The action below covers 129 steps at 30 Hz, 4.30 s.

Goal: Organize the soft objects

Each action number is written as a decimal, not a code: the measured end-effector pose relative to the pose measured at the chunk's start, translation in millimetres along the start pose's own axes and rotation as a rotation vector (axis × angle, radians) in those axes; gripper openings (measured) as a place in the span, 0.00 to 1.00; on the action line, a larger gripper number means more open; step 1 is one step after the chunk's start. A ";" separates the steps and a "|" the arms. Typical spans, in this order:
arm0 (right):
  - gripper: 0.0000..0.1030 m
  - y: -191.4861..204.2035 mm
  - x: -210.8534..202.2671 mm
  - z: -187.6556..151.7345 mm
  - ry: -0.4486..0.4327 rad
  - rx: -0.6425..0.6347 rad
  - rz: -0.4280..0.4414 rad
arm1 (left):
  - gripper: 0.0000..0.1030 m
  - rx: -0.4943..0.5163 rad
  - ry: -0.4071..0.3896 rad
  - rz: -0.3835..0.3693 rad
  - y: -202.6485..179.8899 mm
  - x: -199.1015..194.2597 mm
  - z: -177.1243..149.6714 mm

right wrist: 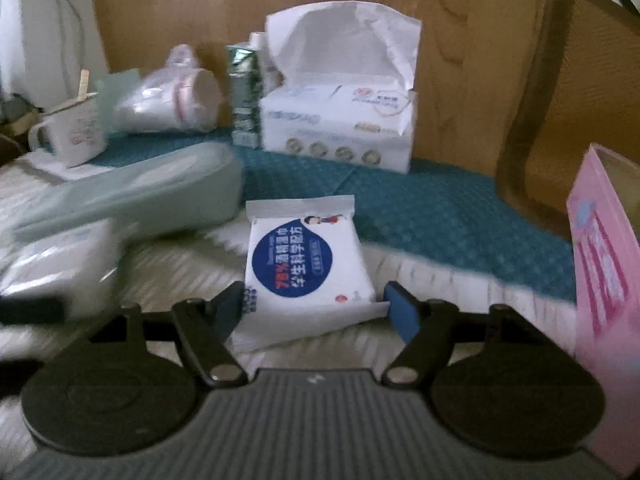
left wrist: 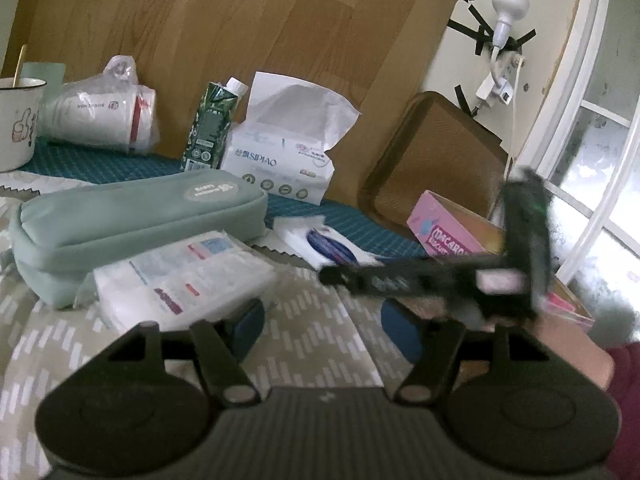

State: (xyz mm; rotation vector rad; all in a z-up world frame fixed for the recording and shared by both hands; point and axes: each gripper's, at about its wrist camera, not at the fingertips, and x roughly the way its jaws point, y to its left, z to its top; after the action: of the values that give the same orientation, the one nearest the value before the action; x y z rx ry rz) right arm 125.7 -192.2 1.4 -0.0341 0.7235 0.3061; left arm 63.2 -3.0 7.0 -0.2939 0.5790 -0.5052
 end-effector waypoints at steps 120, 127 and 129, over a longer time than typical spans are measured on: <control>0.68 89.6 -18.1 5.8 -0.117 0.075 0.251 | 0.70 -0.182 0.011 0.257 65.9 -81.2 -3.9; 0.64 68.7 -1.9 -7.0 -0.065 0.280 0.335 | 0.74 -0.156 0.029 0.353 64.5 -64.0 -7.9; 0.64 68.6 -5.3 -10.8 -0.075 0.285 0.339 | 0.74 -0.135 0.027 0.371 61.6 -62.7 -9.0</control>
State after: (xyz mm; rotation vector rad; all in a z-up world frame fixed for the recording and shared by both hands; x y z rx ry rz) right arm 95.2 -129.6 1.9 0.3714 0.6919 0.5221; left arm 35.5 80.9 3.1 -0.2996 0.6772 -0.1125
